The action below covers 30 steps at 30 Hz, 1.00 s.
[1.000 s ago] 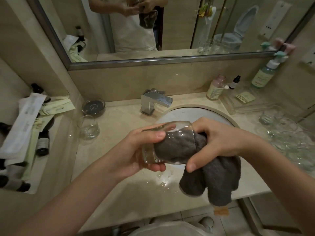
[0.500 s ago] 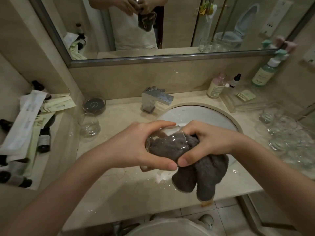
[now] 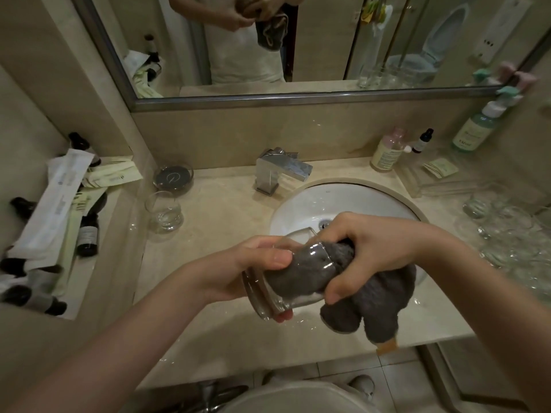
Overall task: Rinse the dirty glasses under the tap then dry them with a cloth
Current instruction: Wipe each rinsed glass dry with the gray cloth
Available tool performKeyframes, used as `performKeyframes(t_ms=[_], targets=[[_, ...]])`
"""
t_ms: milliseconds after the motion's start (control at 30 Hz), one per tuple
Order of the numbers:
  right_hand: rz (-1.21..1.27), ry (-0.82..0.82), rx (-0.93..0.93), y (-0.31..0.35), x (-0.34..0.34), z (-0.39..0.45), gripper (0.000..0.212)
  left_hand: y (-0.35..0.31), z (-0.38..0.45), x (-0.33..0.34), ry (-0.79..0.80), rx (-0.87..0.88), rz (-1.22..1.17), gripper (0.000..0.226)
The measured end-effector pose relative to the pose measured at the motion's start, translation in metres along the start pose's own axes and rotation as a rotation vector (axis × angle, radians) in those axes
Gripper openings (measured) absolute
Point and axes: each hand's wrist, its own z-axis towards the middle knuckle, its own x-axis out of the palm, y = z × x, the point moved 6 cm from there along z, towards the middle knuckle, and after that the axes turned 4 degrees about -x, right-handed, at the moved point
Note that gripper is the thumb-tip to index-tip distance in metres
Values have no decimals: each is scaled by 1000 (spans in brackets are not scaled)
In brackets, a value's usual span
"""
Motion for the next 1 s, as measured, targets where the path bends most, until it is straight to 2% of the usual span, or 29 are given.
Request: performKeyframes(t_ms=[300, 400, 467, 567, 667, 767, 867, 1000], targets=[[121, -308, -29, -26, -22, 16, 12, 4, -3, -41, -242, 13, -52, 97], [129, -489, 31, -40, -33, 23, 11, 2, -7, -65, -347, 19, -23, 98], [221, -661, 73, -56, -36, 28, 17, 3, -12, -90, -507, 33, -15, 91], [436, -863, 96, -72, -34, 38, 11, 3, -22, -134, -800, 133, -36, 77], [482, -877, 118, -77, -28, 52, 12, 2, -30, -170, -1004, 211, 13, 76], [509, -871, 136, -82, -23, 64, 11, -1, -37, -199, -1132, 206, 134, 90], [579, -897, 148, -90, -19, 74, 8, -8, -38, -223, -1173, 181, 290, 105], [616, -891, 195, -98, -10, 88, 7, -14, -32, -249, -1185, 117, 474, 93]])
